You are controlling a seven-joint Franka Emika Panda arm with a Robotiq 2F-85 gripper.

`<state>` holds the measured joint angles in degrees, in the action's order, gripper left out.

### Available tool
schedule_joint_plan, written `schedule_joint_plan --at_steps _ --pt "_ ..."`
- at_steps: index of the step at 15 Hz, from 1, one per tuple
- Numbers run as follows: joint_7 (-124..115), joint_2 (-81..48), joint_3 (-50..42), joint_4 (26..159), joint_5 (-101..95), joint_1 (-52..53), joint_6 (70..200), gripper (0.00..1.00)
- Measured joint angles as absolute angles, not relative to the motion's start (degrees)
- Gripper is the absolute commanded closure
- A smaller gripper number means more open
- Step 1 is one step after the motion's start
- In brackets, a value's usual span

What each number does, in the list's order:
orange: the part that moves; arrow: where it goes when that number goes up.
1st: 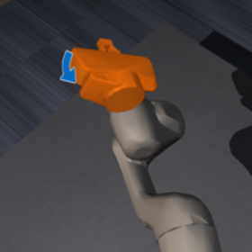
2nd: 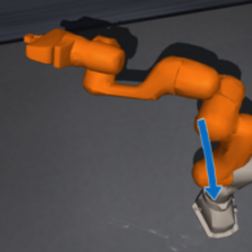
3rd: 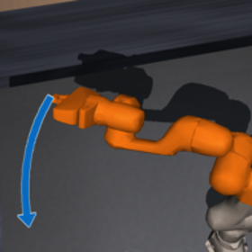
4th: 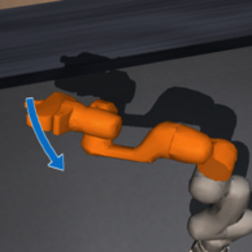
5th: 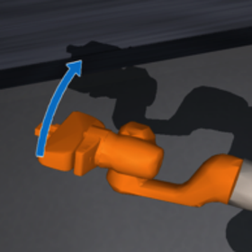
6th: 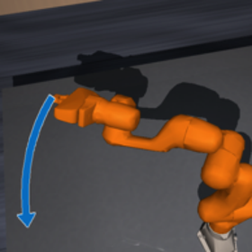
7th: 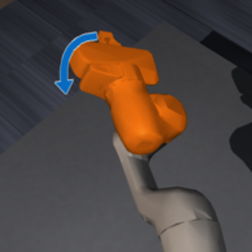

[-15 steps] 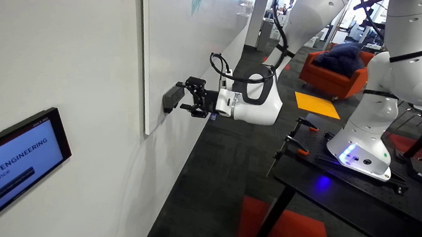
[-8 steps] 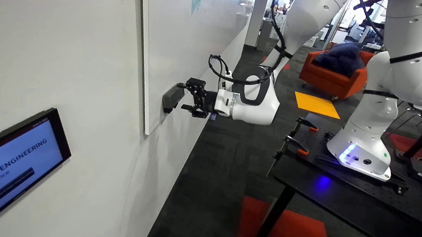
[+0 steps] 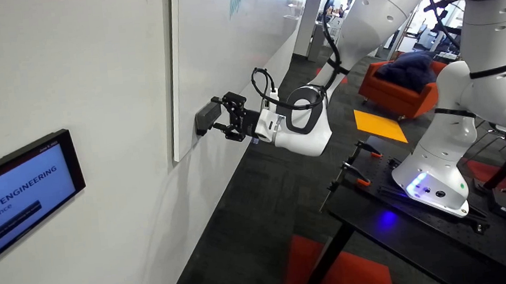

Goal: Use the duster to erase the white board

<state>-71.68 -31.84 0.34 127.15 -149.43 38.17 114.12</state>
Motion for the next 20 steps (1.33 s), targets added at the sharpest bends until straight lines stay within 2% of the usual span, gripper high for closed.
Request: schedule_joint_plan --at_steps 9,10,12,16,17,20 --pt "-73.6 -33.87 -5.4 125.71 -149.43 43.16 113.29 0.0" --pt "-73.6 -34.05 -5.87 125.44 -149.43 43.62 113.29 0.25" --pt "-73.6 -34.4 -6.64 124.96 -149.43 44.4 113.29 0.34" --pt "-73.61 -34.86 -7.49 124.51 -149.43 45.33 113.29 0.66" --pt "-73.61 -34.96 -7.5 124.42 -149.43 45.34 113.29 0.69" --pt "-73.61 -35.01 -7.51 124.4 -149.43 45.33 113.29 0.69"
